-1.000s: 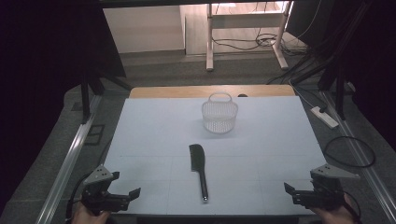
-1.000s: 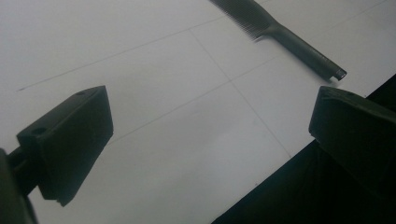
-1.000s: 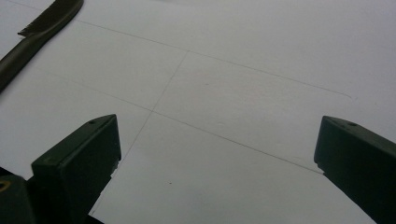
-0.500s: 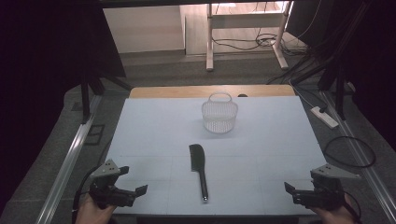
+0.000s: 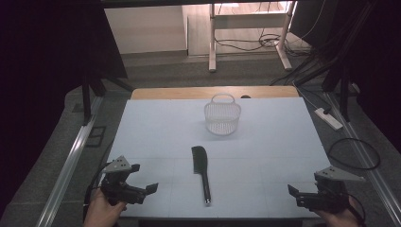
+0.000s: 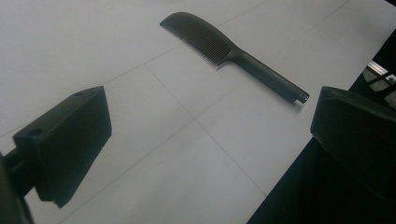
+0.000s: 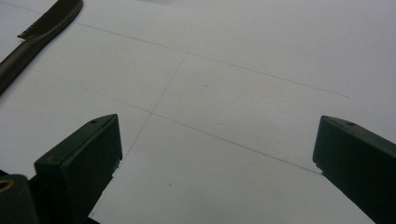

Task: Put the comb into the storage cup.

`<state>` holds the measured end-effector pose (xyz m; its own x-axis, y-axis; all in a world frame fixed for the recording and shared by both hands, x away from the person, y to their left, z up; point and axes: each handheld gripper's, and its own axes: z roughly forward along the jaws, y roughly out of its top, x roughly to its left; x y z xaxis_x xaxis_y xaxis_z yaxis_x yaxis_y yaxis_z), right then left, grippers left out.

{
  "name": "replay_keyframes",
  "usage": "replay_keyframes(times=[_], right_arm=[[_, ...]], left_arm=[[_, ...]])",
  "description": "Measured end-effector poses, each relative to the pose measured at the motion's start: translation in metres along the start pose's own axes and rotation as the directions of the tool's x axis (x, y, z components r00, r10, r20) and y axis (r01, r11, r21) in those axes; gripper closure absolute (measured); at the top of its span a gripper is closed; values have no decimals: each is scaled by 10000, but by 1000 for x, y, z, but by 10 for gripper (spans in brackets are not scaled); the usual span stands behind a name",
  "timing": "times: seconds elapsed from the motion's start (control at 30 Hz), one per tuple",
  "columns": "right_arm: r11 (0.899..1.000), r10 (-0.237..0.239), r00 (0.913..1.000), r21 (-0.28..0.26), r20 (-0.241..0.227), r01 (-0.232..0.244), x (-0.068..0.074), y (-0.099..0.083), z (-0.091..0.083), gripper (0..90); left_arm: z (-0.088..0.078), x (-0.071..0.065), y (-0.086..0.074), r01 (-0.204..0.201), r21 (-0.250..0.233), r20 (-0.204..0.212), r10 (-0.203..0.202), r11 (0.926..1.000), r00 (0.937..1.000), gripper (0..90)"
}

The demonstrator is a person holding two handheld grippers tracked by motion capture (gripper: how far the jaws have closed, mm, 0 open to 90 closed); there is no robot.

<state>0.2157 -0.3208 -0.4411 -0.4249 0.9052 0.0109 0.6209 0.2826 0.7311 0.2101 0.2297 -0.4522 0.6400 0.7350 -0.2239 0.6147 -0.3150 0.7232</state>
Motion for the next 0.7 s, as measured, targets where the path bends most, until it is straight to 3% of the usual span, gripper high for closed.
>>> replay_keyframes(times=[0.33,0.7], right_arm=[[10000,3,10000,16,-4,-3,0,0,0,18],[10000,-1,10000,38,-16,1,0,0,0,19]], left_arm=[[13,-6,13,-350,539,96,345,9979,9994,0],[30,-11,26,-629,771,207,615,9950,9979,0]])
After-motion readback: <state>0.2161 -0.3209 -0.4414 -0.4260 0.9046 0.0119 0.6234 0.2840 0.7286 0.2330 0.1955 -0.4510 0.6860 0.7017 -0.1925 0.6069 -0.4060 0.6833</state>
